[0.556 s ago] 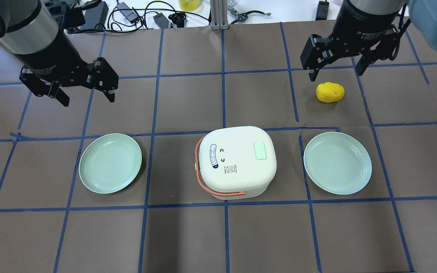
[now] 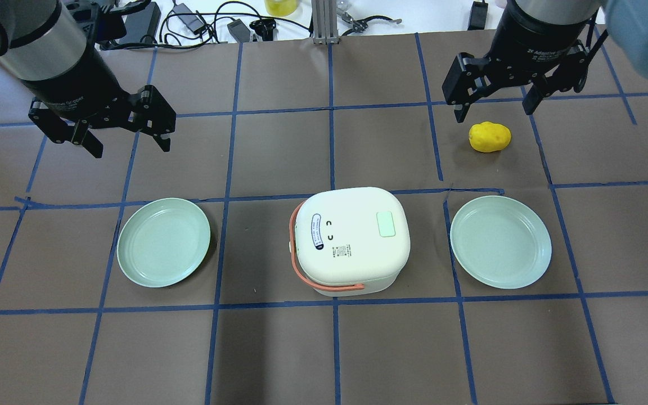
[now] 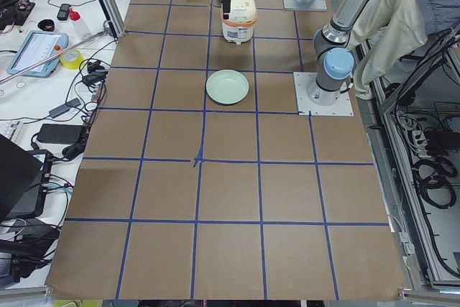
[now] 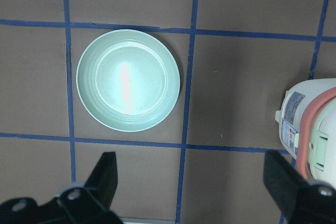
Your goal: Press rice cooker button
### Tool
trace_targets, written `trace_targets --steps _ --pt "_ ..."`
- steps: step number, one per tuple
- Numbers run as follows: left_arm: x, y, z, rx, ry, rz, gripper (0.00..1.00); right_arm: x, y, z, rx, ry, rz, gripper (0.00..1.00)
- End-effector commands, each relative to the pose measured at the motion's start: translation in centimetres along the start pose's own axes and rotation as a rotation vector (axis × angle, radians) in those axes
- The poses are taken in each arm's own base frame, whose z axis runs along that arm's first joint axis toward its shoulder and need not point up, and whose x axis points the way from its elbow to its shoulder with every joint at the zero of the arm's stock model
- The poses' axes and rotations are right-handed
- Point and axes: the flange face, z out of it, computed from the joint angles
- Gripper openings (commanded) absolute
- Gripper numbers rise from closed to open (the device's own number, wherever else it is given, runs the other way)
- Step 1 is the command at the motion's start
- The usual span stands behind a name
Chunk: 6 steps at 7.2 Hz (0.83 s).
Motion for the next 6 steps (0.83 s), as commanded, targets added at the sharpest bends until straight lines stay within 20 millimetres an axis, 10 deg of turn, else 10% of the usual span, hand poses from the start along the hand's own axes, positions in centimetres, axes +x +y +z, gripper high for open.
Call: trace_targets --steps 1,6 --pt "0.00 0.00 0.00 0.000 0.000 0.000 1.00 -0.02 0.03 0.05 -0.001 0.004 -0.002 1.00" --pt "0.00 0.00 0.00 0.000 0.000 0.000 1.00 0.00 -0.12 0.16 0.000 0.006 0.009 1.00"
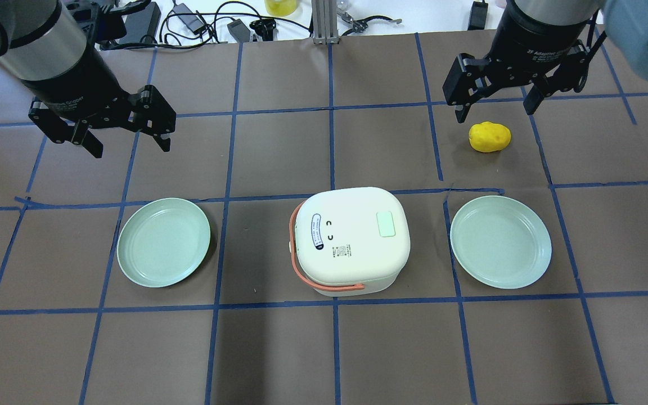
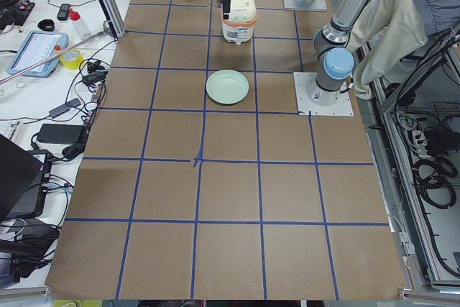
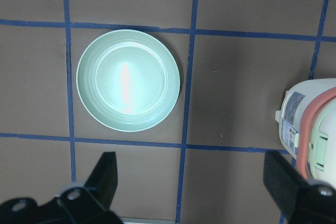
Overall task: Press rice cooker button
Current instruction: 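Move the right gripper down toward the rice cooker's pale green button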
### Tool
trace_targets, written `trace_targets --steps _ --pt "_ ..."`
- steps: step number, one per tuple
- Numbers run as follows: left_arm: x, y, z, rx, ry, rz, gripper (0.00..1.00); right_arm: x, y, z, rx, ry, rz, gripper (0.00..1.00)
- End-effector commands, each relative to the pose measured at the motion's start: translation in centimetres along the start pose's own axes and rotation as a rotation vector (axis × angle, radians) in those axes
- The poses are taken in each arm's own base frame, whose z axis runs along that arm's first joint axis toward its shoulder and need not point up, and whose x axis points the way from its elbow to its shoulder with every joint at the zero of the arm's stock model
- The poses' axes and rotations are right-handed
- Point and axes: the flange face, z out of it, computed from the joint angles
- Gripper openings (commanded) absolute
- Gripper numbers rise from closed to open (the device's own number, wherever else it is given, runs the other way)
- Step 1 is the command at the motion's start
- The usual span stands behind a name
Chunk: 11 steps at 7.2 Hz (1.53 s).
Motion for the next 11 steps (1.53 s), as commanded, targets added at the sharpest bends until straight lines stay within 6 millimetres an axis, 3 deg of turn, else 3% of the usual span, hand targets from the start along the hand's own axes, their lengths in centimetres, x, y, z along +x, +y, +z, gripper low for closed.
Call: trace_targets --steps 1,2,3,5,8,9,11 --pt "0.0 0.0 0.0 0.000 0.000 -0.001 1.00 -0.2 -0.1 0.1 -0.002 0.000 0.001 0.82" --pt "0.0 0.0 0.0 0.000 0.000 0.001 1.00 -0.7 0.4 0.9 -0.028 -0.005 -0.007 0.18" --pt "0.0 0.0 0.0 0.000 0.000 0.001 1.00 -1.8 1.4 3.2 -0.076 -0.021 -0.025 0.11" --pt "0.0 0.0 0.0 0.000 0.000 0.001 1.00 -6.9 4.4 7.5 -0.164 -0.013 -0.042 0.03" --pt "0.0 0.0 0.0 0.000 0.000 -0.001 1.00 -11.6 6.0 11.3 -0.178 0.001 -0.108 0.00" --pt "0.0 0.0 0.0 0.000 0.000 0.001 1.00 -12.9 6.1 12.8 -0.162 0.004 -0.107 0.00" --pt "0.0 0.0 0.0 0.000 0.000 -0.001 1.00 -13.3 6.2 15.0 -0.100 -0.005 -0.113 0.00"
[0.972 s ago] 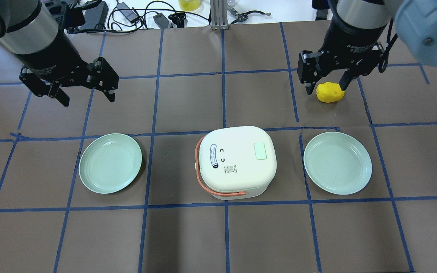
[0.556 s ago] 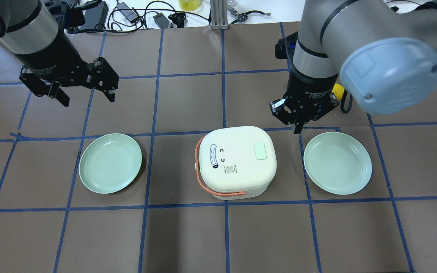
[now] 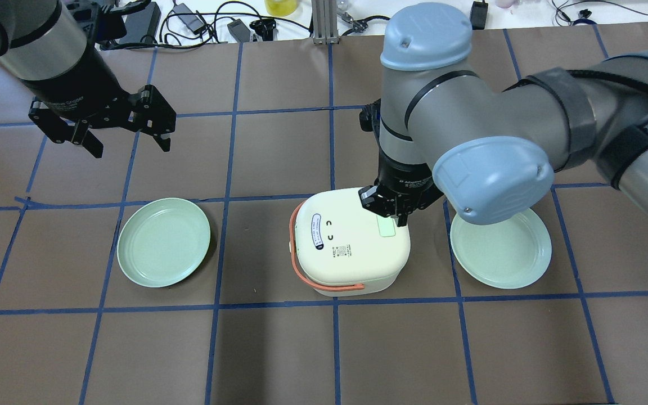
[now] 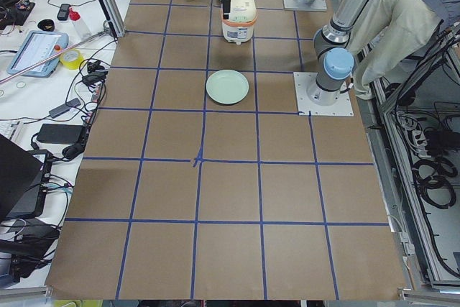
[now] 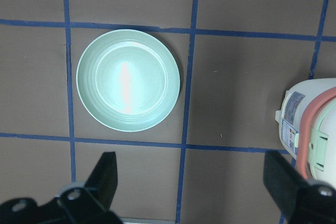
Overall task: Press rice cooker button
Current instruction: 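Press the pale green button on the rice cooker with the right gripper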
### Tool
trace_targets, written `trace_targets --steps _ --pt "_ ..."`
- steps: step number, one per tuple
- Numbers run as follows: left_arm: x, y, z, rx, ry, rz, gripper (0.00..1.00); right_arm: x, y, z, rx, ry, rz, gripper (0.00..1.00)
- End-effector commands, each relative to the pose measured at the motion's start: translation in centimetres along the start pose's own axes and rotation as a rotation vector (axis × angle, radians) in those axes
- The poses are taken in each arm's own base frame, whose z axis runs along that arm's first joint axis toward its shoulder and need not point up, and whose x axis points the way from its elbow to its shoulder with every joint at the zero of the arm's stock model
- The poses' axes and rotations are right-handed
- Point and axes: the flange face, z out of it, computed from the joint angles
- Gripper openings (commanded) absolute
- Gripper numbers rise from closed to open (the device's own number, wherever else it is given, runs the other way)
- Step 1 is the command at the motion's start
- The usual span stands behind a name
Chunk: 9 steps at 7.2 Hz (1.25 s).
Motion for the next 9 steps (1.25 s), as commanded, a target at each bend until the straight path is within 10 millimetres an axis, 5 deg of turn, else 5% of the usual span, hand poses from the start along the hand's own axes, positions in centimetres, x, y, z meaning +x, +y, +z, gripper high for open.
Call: trace_targets --steps 1,4,5,6,9 --pt "0.0 0.0 0.0 0.000 0.000 0.000 1.00 -0.4 0.0 2.7 0.057 -0.009 -0.004 0.00" --pt "0.0 0.0 0.0 0.000 0.000 -0.001 1.00 -0.4 -0.1 2.5 0.065 -0.008 -0.004 0.02" --pt "0.0 0.0 0.0 0.000 0.000 0.000 1.00 -0.4 -0.2 2.1 0.075 -0.004 -0.003 0.19" --pt "0.0 0.0 0.0 0.000 0.000 -0.001 1.00 -0.3 -0.3 1.2 0.095 0.003 -0.003 0.99" --pt "0.0 0.0 0.0 0.000 0.000 0.000 1.00 1.5 -1.7 -5.7 0.103 0.034 0.017 1.00"
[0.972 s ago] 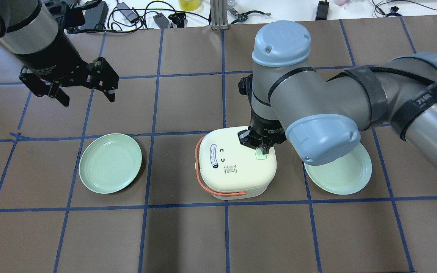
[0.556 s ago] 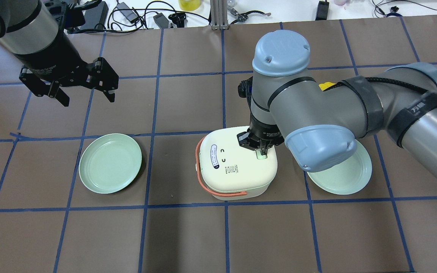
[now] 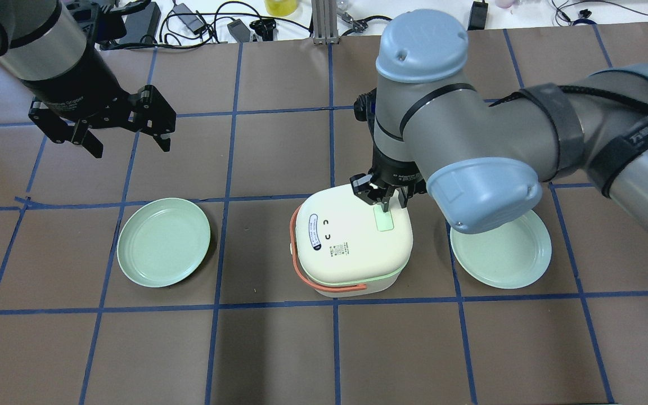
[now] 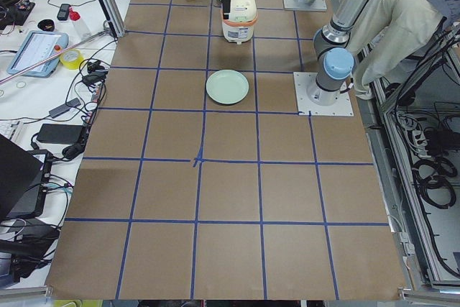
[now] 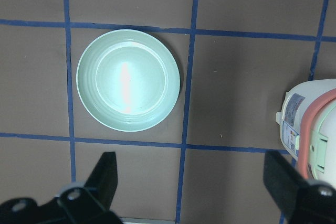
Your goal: Press rice cooker button
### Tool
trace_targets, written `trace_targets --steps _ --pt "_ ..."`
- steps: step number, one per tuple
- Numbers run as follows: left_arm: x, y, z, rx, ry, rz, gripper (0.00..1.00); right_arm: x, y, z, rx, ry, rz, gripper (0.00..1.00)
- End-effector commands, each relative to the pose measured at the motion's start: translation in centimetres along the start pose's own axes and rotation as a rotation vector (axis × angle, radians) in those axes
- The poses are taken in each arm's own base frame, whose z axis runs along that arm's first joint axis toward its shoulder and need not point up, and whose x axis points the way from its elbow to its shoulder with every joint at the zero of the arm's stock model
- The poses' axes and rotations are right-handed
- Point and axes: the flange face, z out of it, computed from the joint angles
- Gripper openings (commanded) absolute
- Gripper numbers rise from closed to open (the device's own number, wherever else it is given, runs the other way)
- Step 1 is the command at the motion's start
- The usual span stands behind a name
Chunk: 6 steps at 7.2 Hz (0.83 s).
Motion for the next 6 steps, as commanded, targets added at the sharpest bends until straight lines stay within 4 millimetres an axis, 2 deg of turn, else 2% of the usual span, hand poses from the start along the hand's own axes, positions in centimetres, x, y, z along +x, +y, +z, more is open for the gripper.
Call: trace_targets --steps 1,2,3,6 --pt "0.0 0.0 0.0 0.000 0.000 0.000 1.00 3.7 -1.8 -5.7 -0.016 0.020 0.044 1.00" --pt "0.0 0.0 0.0 0.000 0.000 0.000 1.00 7.7 -2.8 -8.2 -0.021 0.008 0.051 1.00" --pt "0.0 0.0 0.0 0.000 0.000 0.000 1.00 10.7 -3.4 -10.1 -0.013 0.006 0.071 1.00" --pt "0.0 0.0 0.0 0.000 0.000 0.000 1.00 16.0 -3.9 -12.6 0.012 0.003 0.105 1.00"
